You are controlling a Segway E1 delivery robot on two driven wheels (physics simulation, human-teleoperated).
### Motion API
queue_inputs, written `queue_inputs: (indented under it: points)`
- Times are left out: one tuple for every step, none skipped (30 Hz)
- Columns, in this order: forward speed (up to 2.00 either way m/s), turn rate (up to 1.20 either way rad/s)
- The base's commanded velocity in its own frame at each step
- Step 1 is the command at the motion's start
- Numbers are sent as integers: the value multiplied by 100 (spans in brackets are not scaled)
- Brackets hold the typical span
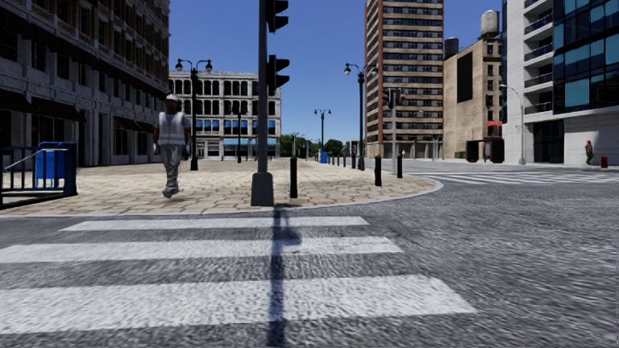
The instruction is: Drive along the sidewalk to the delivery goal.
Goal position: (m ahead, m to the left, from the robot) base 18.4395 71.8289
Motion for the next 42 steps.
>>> queue_inputs:
  points:
    - [200, 0]
    - [200, 0]
    - [196, 5]
    - [190, 9]
    - [183, 14]
    - [183, 14]
    - [171, 20]
    - [165, 23]
    - [160, 24]
    - [158, 25]
    - [156, 25]
    - [154, 25]
    - [152, 25]
    - [152, 25]
    - [149, 25]
    - [145, 25]
    - [140, 25]
    - [136, 25]
    - [132, 25]
    - [132, 25]
    - [127, 28]
    - [126, 29]
    - [126, 28]
    - [125, 28]
    - [125, 21]
    - [123, 3]
    - [123, 3]
    - [119, 0]
    - [116, 0]
    - [115, 0]
    - [113, 0]
    - [112, 0]
    - [112, 0]
    - [110, 0]
    - [109, 0]
    - [108, 0]
    - [106, 0]
    - [105, 0]
    - [105, 0]
    - [105, 0]
    - [104, 0]
    - [104, 0]
